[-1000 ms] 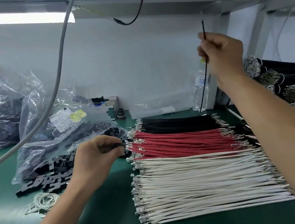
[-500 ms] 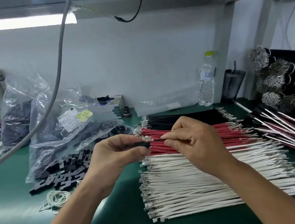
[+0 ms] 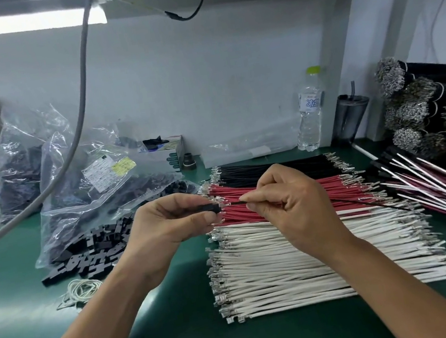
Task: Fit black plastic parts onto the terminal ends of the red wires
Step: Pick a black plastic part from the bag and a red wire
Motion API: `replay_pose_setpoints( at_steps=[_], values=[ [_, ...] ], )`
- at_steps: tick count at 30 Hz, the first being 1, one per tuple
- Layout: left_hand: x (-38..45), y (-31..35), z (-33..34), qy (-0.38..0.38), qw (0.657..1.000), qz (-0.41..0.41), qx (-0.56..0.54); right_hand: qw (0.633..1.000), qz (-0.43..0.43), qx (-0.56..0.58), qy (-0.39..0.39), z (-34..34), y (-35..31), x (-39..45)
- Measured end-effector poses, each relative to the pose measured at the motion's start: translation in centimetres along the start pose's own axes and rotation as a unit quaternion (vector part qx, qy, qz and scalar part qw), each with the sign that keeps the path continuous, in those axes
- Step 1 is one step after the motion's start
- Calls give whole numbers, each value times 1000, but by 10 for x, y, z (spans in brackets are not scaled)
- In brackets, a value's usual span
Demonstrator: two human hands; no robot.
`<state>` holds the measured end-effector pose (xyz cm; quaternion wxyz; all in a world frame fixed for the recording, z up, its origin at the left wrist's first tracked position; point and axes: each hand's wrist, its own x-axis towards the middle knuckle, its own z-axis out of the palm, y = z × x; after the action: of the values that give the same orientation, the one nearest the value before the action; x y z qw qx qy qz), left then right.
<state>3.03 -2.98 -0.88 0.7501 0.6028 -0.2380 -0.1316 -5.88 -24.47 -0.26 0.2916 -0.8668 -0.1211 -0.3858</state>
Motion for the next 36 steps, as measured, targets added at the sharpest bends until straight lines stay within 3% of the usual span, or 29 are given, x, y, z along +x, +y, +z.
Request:
replay_pose_setpoints(
  at_steps=[12,22,27,31,36],
  values=[
    [-2,0,3,-7,1000,-18,4,1000,-22,-16,14,6,-6,-1],
    [-1,-3,4,25,992,55,108,998,51,29,-7,18,-6,-5],
    [-3,1,3,3,999,-6,39,983,126,128,-30,17,-5,-1],
    [-5,0,4,-5,998,-4,60,993,82,75,-41,21,-9,-1],
    [-4,-3,8,21,998,-5,56,994,85,50,-54,15,-5,-1]
  ],
)
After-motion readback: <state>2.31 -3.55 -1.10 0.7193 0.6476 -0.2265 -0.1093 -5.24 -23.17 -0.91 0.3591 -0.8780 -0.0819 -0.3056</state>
